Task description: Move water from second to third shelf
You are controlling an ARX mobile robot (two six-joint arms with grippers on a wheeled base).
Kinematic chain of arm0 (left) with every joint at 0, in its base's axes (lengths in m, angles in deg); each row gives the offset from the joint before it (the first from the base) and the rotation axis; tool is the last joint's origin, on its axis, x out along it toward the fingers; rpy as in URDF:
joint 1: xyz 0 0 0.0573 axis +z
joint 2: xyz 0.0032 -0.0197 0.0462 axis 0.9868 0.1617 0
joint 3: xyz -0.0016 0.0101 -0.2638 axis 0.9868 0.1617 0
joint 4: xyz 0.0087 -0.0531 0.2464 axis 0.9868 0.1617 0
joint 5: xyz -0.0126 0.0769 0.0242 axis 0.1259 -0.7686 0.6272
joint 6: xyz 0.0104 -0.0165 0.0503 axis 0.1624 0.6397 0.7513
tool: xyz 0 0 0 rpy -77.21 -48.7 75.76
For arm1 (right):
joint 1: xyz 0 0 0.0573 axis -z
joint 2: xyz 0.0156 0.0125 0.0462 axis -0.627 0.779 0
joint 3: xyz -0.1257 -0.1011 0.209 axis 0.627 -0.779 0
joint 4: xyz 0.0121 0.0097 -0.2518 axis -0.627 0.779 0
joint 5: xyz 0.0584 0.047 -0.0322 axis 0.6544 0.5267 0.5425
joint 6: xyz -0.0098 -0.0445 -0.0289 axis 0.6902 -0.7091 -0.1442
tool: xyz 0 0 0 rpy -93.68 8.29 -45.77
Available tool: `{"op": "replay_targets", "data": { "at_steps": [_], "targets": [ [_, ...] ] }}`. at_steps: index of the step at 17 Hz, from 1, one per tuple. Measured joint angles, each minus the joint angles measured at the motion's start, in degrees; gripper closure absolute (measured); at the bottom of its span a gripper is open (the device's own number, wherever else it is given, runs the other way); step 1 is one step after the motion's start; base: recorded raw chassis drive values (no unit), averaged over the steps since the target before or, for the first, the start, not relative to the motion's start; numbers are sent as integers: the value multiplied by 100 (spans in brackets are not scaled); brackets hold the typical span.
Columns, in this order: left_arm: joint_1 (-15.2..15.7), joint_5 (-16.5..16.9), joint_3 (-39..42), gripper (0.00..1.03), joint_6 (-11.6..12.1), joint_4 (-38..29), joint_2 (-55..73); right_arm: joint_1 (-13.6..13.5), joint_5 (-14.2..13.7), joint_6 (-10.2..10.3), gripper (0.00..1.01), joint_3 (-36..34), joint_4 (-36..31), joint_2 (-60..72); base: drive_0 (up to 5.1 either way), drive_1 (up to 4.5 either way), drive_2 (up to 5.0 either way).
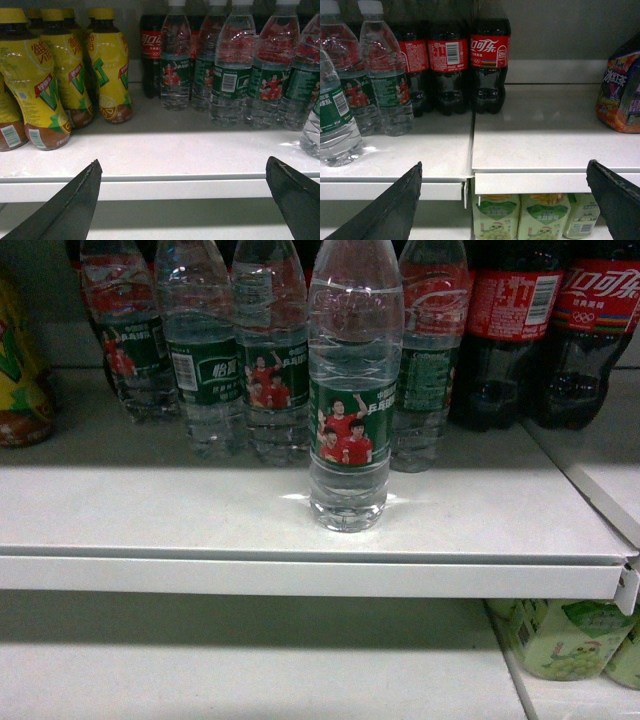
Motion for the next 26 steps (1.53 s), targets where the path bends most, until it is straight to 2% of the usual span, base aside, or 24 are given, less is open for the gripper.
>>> {"op": "replay_targets", "data": {
  "at_steps": [15, 16, 17, 18, 19, 21, 22, 23, 26],
  "targets": [
    [0, 0, 0, 5, 0, 0, 0, 0, 0, -2, 3, 0, -2, 0, 0, 0, 0],
    [0, 0, 0, 5, 0, 0, 0, -50, -127, 92, 3, 4, 52, 24, 0, 0, 0],
    [0, -2, 0, 5, 0, 0, 0, -90, -319, 308, 3, 20, -72, 223, 0, 0, 0],
    [0, 4, 0, 5, 0, -2, 0, -74, -306, 518, 3, 87, -339, 605, 0, 0, 0],
    [0, -2, 0, 5, 0, 0, 0, -70, -240, 599, 3, 175, -603, 898, 0, 0, 0],
    [0, 0, 0, 5, 0, 0, 0, -26, 17, 608, 3, 398, -1200, 1438, 0, 0, 0],
    [0, 2, 0, 5, 0, -2, 0, -26, 155, 603, 3, 636, -1722, 1974, 0, 0, 0],
    [0, 0, 0, 5, 0, -2, 0, -39, 328, 579, 3, 868, -2175, 2542, 0, 0, 0],
    [0, 0, 0, 5, 0, 0, 0, -435, 669, 162, 3, 1392, -3263, 4245, 0, 0, 0]
  ]
}}
